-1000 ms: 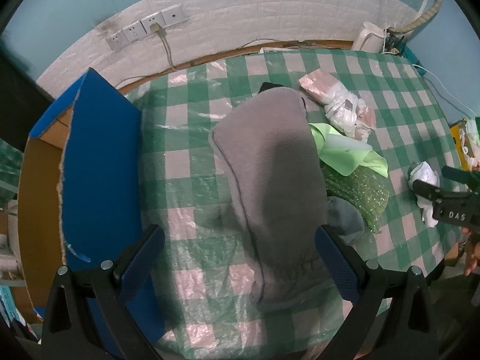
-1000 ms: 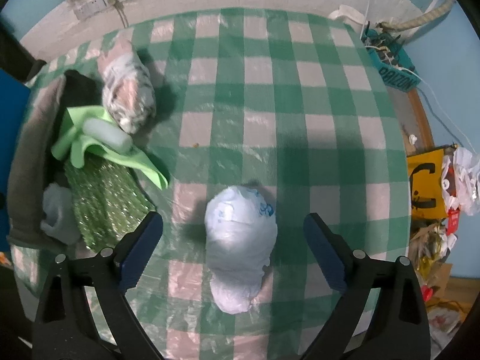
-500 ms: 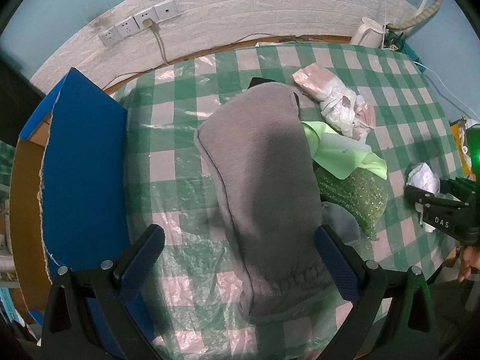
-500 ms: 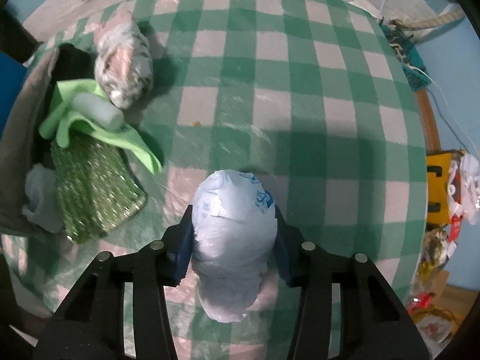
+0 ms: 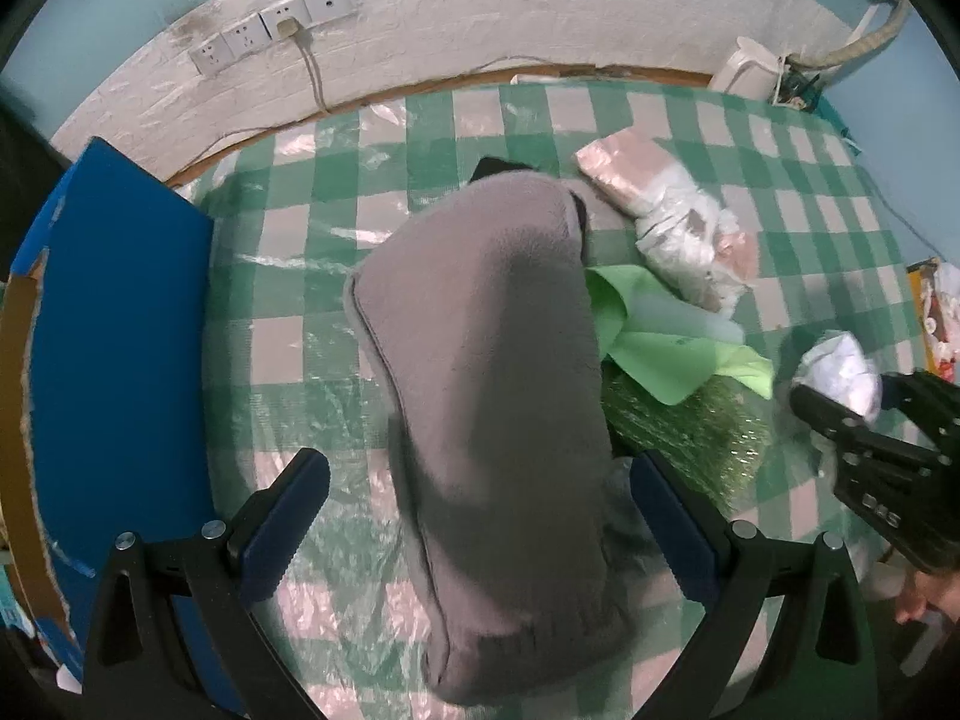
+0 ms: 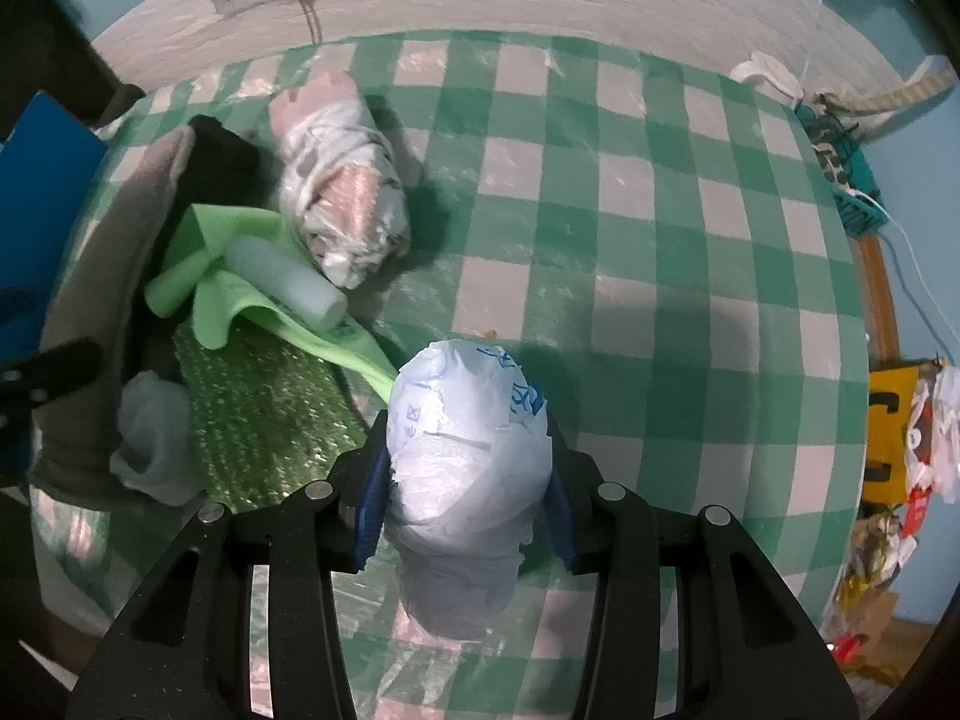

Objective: Organize soft objects
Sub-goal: 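Grasp the grey plush pillow with the left tool while the right tool grasps the white wrapped bundle, then carry the grey pillow and white bundle into the box and release both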

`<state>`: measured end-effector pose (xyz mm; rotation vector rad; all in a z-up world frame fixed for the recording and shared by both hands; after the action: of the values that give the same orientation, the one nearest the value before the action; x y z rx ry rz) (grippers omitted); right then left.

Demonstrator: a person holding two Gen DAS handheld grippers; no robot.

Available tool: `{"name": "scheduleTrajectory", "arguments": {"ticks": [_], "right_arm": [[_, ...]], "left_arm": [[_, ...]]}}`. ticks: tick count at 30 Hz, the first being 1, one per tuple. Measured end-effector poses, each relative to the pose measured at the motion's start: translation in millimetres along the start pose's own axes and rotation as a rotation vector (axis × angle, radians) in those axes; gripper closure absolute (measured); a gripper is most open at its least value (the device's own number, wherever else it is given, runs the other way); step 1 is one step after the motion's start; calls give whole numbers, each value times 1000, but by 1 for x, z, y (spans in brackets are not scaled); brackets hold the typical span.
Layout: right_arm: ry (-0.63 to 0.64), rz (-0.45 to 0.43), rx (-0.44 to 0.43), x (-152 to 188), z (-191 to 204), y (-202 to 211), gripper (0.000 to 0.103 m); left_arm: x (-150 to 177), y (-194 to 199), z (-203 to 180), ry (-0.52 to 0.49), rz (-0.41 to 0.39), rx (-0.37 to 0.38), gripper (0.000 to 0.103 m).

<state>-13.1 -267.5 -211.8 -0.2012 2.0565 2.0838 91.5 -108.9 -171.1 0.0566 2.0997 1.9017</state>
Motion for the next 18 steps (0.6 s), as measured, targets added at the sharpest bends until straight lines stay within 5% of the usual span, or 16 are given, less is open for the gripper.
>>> {"name": "scheduleTrajectory", "arguments": {"ticks": [6, 11, 18], "right_arm": [[3, -23, -26, -4, 11, 11, 59], [25, -29, -41, -9, 20, 17, 59], [63, -59, -55, -17, 36, 29, 59]], "left_arm": [[-1, -26, 12, 31, 62, 7, 4], [1, -27, 27, 75, 83, 93, 39], [-1, -14, 39, 52, 56, 98, 68]]}}
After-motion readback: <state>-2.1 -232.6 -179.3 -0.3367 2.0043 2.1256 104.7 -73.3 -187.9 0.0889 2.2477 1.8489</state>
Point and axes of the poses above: each gripper's, at about its wrist camera, not at the fingertips, and y roughly against the way its jaws point, z to its left, x to its underside, the point moved 3 cm from there along -y, roughly the way its jaws point, and after that the axes turned 7 degrees about x, right-handed, at the moved point
